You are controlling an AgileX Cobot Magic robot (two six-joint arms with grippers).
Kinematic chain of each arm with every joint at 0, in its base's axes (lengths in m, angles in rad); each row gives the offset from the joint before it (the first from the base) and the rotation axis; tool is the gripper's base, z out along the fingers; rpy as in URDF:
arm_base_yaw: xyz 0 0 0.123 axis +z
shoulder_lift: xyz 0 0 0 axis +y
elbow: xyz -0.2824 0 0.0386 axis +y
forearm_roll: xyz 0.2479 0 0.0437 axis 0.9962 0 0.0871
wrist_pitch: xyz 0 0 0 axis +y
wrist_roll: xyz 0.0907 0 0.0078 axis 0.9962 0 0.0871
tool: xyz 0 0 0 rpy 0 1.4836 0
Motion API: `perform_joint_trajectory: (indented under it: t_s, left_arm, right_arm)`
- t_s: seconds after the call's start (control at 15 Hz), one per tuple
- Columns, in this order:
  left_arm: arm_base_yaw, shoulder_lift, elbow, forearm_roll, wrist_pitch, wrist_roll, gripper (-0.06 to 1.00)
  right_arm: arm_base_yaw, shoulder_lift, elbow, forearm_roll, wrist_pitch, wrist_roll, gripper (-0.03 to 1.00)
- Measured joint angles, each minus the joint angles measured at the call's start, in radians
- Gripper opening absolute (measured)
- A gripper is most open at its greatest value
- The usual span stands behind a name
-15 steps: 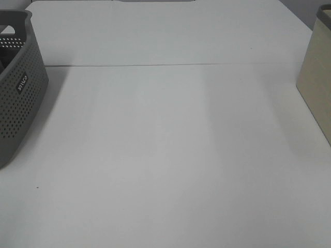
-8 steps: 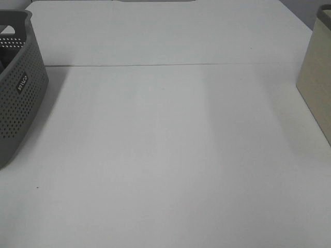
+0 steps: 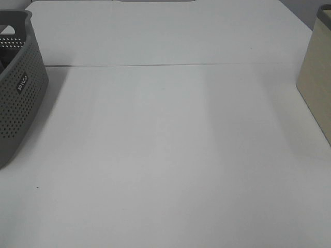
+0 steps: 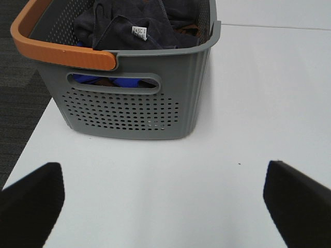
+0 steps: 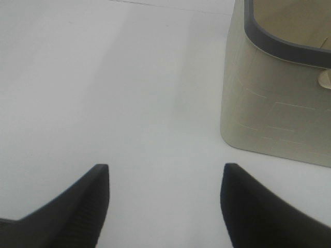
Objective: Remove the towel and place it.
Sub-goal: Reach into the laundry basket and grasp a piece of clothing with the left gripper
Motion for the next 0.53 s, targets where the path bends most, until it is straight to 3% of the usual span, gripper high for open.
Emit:
perform_joint_trajectory:
  t_s: [0.53]
  left_arm:
    - [0.0, 0.0, 0.0, 0.0, 0.0, 0.0, 0.99]
  right_arm:
    - [0.0, 0.0, 0.0, 0.0, 0.0, 0.0, 0.62]
